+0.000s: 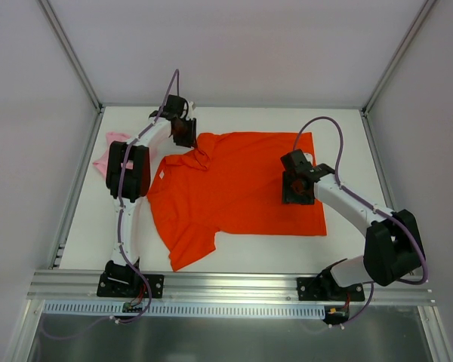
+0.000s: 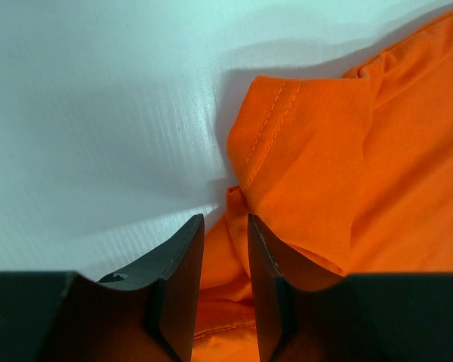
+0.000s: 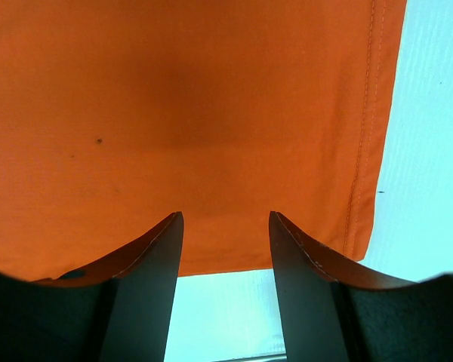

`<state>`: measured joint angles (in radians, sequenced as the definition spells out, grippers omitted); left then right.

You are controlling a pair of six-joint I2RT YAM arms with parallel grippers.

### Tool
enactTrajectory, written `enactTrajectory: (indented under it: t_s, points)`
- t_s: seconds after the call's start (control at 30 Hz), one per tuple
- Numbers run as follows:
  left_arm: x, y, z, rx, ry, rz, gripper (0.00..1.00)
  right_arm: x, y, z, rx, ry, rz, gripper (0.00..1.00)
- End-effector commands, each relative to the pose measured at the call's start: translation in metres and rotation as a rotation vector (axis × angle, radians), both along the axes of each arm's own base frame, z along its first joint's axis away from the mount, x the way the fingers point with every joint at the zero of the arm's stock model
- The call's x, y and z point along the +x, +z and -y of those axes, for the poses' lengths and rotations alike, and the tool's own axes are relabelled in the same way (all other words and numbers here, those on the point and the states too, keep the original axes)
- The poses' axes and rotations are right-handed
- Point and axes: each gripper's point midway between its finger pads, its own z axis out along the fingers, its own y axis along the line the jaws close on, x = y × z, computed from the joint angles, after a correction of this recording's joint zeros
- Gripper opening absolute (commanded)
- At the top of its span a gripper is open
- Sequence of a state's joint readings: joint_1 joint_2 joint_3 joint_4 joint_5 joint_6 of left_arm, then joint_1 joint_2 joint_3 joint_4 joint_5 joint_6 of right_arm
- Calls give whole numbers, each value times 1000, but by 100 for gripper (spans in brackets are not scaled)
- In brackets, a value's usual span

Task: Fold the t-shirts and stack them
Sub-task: Flatten out the tshirt

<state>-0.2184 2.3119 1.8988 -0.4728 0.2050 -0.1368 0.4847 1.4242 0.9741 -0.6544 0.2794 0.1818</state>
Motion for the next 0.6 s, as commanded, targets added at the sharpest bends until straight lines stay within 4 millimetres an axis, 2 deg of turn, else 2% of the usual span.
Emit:
enactTrajectory:
  t_s: [0.0,0.37,0.57]
  points:
    - [14,25,-7,-1,-6,71,31,9,9,-5,3,6,30,53]
    - [13,10,7,-62,-45,22,31,11,9,-5,-2,2,32,53]
    - [11,4,7,-64,-49,7,29,12,10,-5,-1,-1,35,53]
